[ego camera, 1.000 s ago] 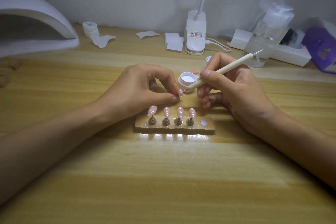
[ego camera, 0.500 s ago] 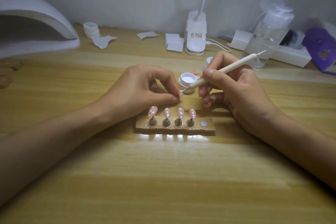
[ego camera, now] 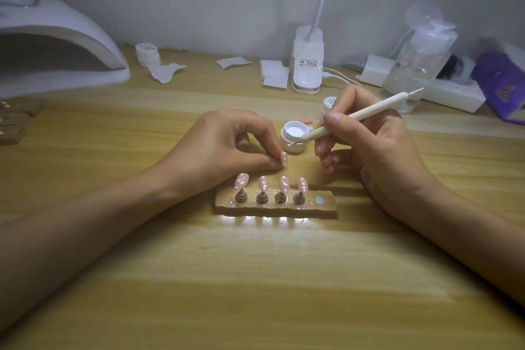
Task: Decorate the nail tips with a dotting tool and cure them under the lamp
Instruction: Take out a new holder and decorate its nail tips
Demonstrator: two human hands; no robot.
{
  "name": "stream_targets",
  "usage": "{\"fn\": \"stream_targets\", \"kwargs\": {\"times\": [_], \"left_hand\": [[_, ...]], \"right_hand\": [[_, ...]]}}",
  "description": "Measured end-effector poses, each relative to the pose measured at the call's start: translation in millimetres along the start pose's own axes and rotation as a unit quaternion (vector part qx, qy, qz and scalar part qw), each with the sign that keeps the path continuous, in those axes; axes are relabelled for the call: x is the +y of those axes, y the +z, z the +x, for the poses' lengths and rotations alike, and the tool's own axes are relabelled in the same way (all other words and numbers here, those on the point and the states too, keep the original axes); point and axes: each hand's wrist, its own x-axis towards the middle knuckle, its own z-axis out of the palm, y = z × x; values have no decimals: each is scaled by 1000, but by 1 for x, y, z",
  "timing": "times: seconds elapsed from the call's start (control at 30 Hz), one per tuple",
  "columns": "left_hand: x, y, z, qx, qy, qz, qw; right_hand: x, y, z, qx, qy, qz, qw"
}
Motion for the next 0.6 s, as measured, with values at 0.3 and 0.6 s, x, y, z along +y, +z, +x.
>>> {"fn": "stream_targets", "kwargs": {"times": [0.3, 0.6], "left_hand": [[-2, 0, 0, -6, -18, -11, 1000], [-2, -7, -2, 17, -19, -123, 992]], "right_hand": [[-2, -2, 1, 24, 3, 32, 999], [-5, -5, -5, 61, -56, -17, 996]]}}
